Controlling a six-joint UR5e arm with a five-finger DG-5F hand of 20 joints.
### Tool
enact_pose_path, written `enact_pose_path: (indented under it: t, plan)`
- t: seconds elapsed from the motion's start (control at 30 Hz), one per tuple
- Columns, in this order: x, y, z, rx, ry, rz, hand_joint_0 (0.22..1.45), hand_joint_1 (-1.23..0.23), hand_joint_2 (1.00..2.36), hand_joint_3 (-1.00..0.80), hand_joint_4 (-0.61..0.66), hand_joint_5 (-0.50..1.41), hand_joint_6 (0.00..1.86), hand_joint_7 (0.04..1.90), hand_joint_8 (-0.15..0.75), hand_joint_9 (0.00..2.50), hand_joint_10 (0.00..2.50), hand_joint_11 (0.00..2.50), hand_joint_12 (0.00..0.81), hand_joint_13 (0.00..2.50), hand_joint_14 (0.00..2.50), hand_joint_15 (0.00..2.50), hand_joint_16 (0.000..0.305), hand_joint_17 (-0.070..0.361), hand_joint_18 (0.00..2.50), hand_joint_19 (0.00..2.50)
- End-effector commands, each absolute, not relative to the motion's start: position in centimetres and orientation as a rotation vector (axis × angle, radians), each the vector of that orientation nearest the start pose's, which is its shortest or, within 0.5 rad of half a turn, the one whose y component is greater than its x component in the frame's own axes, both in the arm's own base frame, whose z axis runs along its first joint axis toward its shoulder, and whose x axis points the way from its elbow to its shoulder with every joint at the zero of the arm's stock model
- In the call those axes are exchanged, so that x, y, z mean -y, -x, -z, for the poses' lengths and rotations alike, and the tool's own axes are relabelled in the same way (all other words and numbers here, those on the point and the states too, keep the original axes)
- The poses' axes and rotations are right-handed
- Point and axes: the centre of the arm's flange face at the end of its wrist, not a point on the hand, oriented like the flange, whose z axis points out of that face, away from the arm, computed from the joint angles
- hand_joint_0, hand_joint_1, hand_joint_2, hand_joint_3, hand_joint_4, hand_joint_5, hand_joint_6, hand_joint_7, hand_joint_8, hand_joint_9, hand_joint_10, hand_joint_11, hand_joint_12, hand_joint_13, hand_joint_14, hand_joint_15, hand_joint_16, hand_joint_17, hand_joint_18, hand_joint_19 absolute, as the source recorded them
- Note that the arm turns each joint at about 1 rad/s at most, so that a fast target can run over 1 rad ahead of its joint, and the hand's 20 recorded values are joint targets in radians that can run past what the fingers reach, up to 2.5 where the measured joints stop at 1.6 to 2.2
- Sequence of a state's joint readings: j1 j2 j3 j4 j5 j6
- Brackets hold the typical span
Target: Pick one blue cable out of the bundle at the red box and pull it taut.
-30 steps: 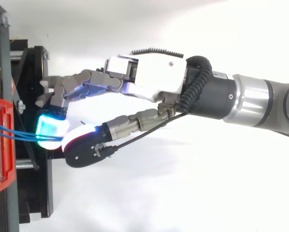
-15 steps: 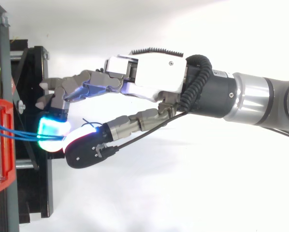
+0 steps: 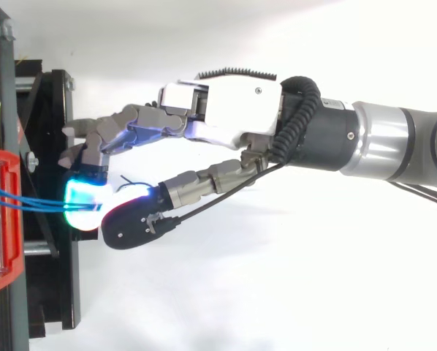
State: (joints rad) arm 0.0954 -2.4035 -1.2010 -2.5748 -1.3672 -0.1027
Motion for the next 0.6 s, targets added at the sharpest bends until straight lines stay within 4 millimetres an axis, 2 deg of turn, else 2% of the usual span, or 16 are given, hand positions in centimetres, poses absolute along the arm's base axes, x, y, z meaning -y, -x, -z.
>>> enact_pose_path:
  t: [0.0, 0.2, 0.57]
  plan:
    - [8.1, -78.3, -18.6, -1.102, -1.125, -1.11, 0.62, -0.67, 1.02, -0.19, 0.22, -0.21, 0.9, 0.74, 0.31, 0.43, 0.0, 0.14, 0.354, 0.2, 0.0, 0.08, 0.055, 0.125, 0.11, 0.06]
    - [8.3, -78.1, -19.8, -1.099, -1.117, -1.103, 0.62, -0.67, 1.01, -0.13, 0.22, -0.21, 0.93, 0.72, 0.328, 0.44, 0.0, 0.17, 0.364, 0.2, 0.0, 0.09, 0.058, 0.13, 0.12, 0.05]
    - [8.6, -78.1, -20.4, -1.093, -1.117, -1.101, 0.63, -0.7, 1.01, -0.07, 0.21, -0.2, 0.95, 0.69, 0.355, 0.47, 0.0, 0.19, 0.386, 0.25, 0.0, 0.09, 0.061, 0.138, 0.18, 0.04]
